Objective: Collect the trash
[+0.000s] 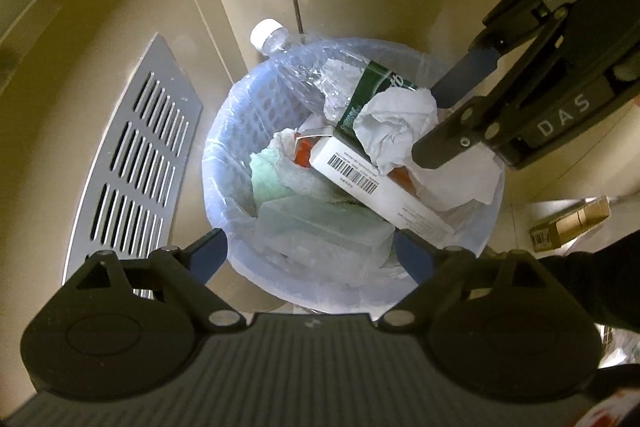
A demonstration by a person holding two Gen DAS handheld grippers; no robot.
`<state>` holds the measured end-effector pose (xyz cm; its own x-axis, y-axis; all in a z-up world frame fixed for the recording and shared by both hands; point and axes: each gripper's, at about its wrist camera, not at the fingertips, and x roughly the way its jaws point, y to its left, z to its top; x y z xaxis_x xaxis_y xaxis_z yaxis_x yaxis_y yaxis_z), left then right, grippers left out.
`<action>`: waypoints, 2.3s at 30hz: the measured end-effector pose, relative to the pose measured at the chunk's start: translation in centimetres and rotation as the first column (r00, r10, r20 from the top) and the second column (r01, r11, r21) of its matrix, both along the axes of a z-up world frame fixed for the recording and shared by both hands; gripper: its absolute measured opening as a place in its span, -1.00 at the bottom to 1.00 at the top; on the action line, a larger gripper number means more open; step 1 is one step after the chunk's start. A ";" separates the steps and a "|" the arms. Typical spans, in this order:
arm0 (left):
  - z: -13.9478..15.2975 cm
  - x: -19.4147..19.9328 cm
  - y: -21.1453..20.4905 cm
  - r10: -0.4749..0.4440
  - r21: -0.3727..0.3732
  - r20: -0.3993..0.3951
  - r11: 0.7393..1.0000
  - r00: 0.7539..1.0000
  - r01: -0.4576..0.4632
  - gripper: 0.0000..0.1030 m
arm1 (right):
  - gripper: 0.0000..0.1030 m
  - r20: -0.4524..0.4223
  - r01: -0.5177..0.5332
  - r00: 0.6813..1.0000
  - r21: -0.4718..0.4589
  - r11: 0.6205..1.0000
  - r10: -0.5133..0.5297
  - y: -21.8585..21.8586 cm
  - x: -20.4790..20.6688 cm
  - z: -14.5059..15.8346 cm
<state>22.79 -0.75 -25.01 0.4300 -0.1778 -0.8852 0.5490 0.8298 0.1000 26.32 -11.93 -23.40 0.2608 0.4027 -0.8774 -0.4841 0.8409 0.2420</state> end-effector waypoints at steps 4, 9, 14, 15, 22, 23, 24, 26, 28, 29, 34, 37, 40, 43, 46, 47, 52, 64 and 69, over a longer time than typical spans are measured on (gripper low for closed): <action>0.8 -0.6 0.1 0.056 -0.026 0.002 0.998 0.998 -0.055 0.75 | -0.04 0.011 0.001 1.000 -0.001 1.000 -0.001 -0.4 -0.3 0.6; 2.3 -2.0 0.2 0.145 -0.042 0.009 0.989 0.989 -0.144 0.75 | -0.03 0.040 -0.001 0.999 -0.015 1.000 0.002 -1.1 -1.2 2.3; 4.1 -3.7 0.7 0.269 -0.076 0.014 0.961 0.963 -0.267 0.75 | 0.12 0.073 0.005 0.997 -0.029 1.000 -0.003 -2.0 -3.1 4.5; 4.6 -4.0 0.8 0.295 -0.086 0.016 0.952 0.955 -0.293 0.75 | 0.15 0.079 0.011 0.997 -0.031 0.999 -0.009 -2.2 -3.6 4.9; 9.1 -6.1 1.1 0.440 -0.164 0.042 0.889 0.897 -0.428 0.75 | 0.29 0.121 0.065 0.991 -0.011 0.998 -0.063 -3.3 -6.4 8.5; 9.7 -6.2 0.9 0.456 -0.169 0.048 0.881 0.889 -0.443 0.75 | 0.30 0.121 0.064 0.991 -0.005 0.998 -0.063 -3.4 -6.6 8.8; 10.3 -6.5 0.9 0.472 -0.175 0.054 0.872 0.880 -0.457 0.75 | 0.31 0.120 0.059 0.991 0.001 0.998 -0.059 -3.5 -6.7 9.1; 11.5 -6.8 0.9 0.511 -0.190 0.063 0.849 0.857 -0.492 0.75 | 0.32 0.125 0.039 0.991 0.012 0.999 -0.040 -3.6 -6.8 9.8; 12.6 -7.2 0.9 0.554 -0.207 0.069 0.821 0.829 -0.532 0.75 | 0.33 0.140 0.012 0.990 0.025 1.000 -0.016 -3.7 -7.0 10.6; 13.0 -7.4 0.8 0.576 -0.213 0.074 0.807 0.814 -0.551 0.75 | 0.33 0.147 -0.001 0.989 0.034 0.999 -0.004 -3.7 -6.9 11.0; 15.2 -8.5 0.6 0.661 -0.257 0.101 0.739 0.744 -0.622 0.79 | 0.38 0.194 -0.052 0.980 0.073 0.996 0.037 -4.2 -6.8 12.9; 16.3 -9.4 0.3 0.693 -0.270 0.119 0.712 0.711 -0.648 0.85 | 0.42 0.210 -0.052 0.977 0.093 0.994 0.031 -4.8 -6.7 13.5; 17.2 -10.4 0.2 0.710 -0.298 0.127 0.693 0.693 -0.656 0.94 | 0.45 0.232 -0.043 0.973 0.097 0.994 0.020 -5.4 -7.2 14.3; 17.8 -11.1 0.0 0.694 -0.306 0.139 0.709 0.707 -0.635 0.99 | 0.50 0.241 0.012 0.970 0.110 0.994 -0.038 -6.4 -8.1 15.1; 18.6 -11.8 0.4 0.674 -0.321 0.163 0.727 0.721 -0.607 0.99 | 0.52 0.244 0.089 0.963 0.121 0.989 -0.116 -7.1 -9.3 15.7; 18.8 -12.1 0.7 0.669 -0.335 0.168 0.729 0.724 -0.597 0.99 | 0.53 0.249 0.115 0.958 0.124 0.986 -0.143 -7.3 -9.7 16.0; 20.0 -14.1 2.4 0.619 -0.377 0.190 0.763 0.762 -0.526 0.99 | 0.57 0.279 0.274 0.909 0.156 0.949 -0.309 -7.1 -12.8 17.6; 22.3 -19.5 6.4 0.549 -0.392 0.185 0.802 0.815 -0.451 0.99 | 0.60 0.330 0.421 0.839 0.110 0.900 -0.433 -2.0 -21.3 19.9; 23.7 -20.2 6.4 0.547 -0.405 0.211 0.803 0.810 -0.437 0.99 | 0.60 0.368 0.395 0.834 0.121 0.911 -0.410 -1.0 -21.9 21.1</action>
